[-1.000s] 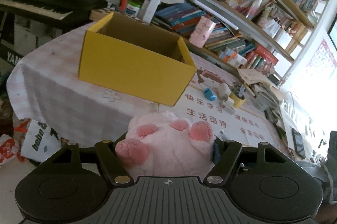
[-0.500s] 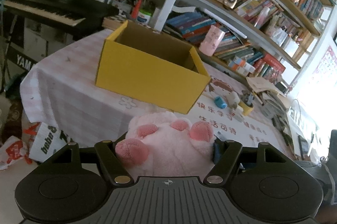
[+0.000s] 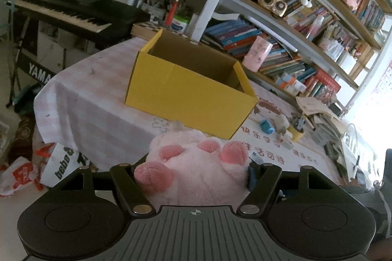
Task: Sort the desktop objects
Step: 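Lift and carry the pig with the left tool while the right tool carries the bottle toward the box, then lower the pig into the yellow box and open the left tool while the right tool releases the bottle inside, then withdraw both open tools up and away from the yellow box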
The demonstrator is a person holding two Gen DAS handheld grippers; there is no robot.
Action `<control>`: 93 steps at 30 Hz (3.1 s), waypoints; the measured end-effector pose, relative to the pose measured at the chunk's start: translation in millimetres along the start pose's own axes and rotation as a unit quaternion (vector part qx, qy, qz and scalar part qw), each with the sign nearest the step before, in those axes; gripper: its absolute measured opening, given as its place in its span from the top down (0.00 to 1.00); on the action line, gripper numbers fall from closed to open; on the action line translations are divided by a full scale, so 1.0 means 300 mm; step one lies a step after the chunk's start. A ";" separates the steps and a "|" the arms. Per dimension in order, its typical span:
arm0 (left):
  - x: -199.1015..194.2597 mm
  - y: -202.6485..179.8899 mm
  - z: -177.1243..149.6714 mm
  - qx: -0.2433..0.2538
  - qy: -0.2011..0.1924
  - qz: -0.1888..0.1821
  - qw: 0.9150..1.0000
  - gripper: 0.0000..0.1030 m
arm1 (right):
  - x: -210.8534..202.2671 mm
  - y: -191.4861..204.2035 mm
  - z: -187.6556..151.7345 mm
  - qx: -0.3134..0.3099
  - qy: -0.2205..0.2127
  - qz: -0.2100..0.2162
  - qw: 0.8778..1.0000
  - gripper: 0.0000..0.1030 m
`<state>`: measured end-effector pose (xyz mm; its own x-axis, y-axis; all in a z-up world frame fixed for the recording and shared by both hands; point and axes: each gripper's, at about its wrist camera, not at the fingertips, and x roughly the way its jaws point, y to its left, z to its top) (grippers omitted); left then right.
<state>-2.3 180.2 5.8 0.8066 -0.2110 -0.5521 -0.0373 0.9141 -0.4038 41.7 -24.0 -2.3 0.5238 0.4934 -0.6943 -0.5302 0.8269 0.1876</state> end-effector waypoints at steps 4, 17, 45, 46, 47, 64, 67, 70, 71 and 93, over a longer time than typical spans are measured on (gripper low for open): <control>0.013 0.001 0.013 0.003 0.000 0.003 1.000 0.30 | 0.014 -0.006 0.009 0.001 0.004 0.003 1.000 0.71; 0.114 -0.035 0.138 0.016 -0.019 -0.003 1.000 0.30 | 0.065 -0.055 0.121 -0.002 -0.006 0.012 1.000 0.71; 0.715 -0.097 0.557 0.120 -0.001 0.063 0.991 0.29 | 0.533 -0.331 0.680 -0.192 -0.010 -0.014 0.981 0.71; 0.744 -0.097 0.559 0.128 0.010 0.069 0.989 0.29 | 0.560 -0.332 0.684 -0.205 -0.002 -0.016 0.979 0.71; 0.766 -0.097 0.559 0.133 0.018 0.072 0.988 0.29 | 0.580 -0.330 0.687 -0.216 0.005 -0.017 0.976 0.71; 0.926 -0.068 0.600 0.145 0.113 0.086 0.979 0.23 | 0.735 -0.318 0.714 -0.286 0.075 0.009 0.955 0.71; 0.928 -0.063 0.604 0.136 0.112 0.088 0.980 0.19 | 0.737 -0.323 0.718 -0.281 0.074 0.011 0.957 0.71; 0.918 -0.078 0.599 0.149 0.105 0.086 0.979 0.10 | 0.735 -0.329 0.719 -0.279 0.072 0.009 0.957 0.71; 0.911 -0.088 0.596 0.158 0.099 0.094 0.978 0.06 | 0.731 -0.329 0.719 -0.279 0.069 0.008 0.958 0.70; 0.502 -0.165 0.599 0.132 -0.074 0.071 0.986 0.00 | 0.349 -0.381 0.721 -0.150 -0.079 -0.041 0.985 0.45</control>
<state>227.0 165.5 73.8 0.8818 -0.0387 -0.4700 -0.0174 0.9933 -0.1146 301.6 -8.5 53.9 0.6585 0.4833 -0.5769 -0.6418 0.7609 -0.0951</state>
